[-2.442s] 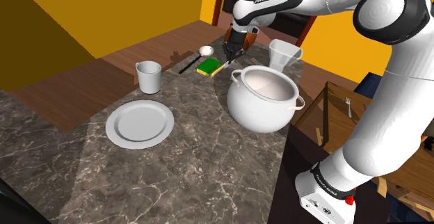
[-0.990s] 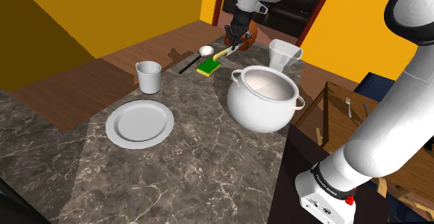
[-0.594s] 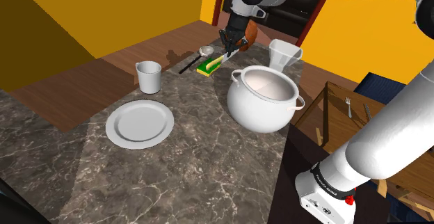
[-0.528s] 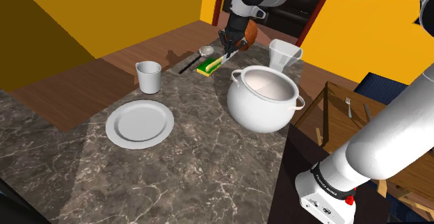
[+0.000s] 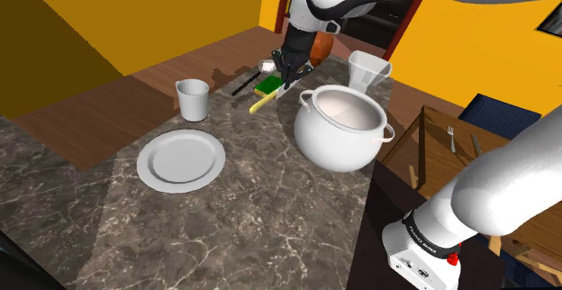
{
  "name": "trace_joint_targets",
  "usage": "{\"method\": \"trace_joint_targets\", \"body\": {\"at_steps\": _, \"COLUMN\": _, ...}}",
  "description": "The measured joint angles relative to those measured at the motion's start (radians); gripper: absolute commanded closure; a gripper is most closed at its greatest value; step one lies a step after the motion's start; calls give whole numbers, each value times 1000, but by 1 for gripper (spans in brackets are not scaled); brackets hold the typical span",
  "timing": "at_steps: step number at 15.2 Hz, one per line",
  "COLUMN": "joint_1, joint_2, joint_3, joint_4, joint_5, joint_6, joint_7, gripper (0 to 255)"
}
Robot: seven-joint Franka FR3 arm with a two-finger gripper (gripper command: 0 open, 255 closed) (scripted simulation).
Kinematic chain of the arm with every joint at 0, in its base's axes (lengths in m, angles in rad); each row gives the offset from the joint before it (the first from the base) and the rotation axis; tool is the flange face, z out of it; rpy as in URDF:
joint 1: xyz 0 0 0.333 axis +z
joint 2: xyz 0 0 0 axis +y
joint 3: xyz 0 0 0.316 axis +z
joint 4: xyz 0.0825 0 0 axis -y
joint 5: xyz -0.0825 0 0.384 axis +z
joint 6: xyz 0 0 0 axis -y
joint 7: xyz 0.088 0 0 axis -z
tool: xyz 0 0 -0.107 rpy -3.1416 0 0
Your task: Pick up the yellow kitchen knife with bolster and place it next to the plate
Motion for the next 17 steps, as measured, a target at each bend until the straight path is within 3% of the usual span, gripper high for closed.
{"method": "trace_joint_targets", "body": {"at_steps": 9, "joint_1": 102, "joint_2": -101, "joint_3": 120, "joint_4": -104, "joint_5": 45, "joint_6": 24, "joint_7": 196, "gripper": 255}}
{"method": "trace_joint_targets", "body": {"at_steps": 17, "joint_1": 113, "joint_2": -71, "joint_3": 141, "joint_4": -171, "joint_5": 42, "joint_6": 121, "joint_7": 222, "gripper": 255}}
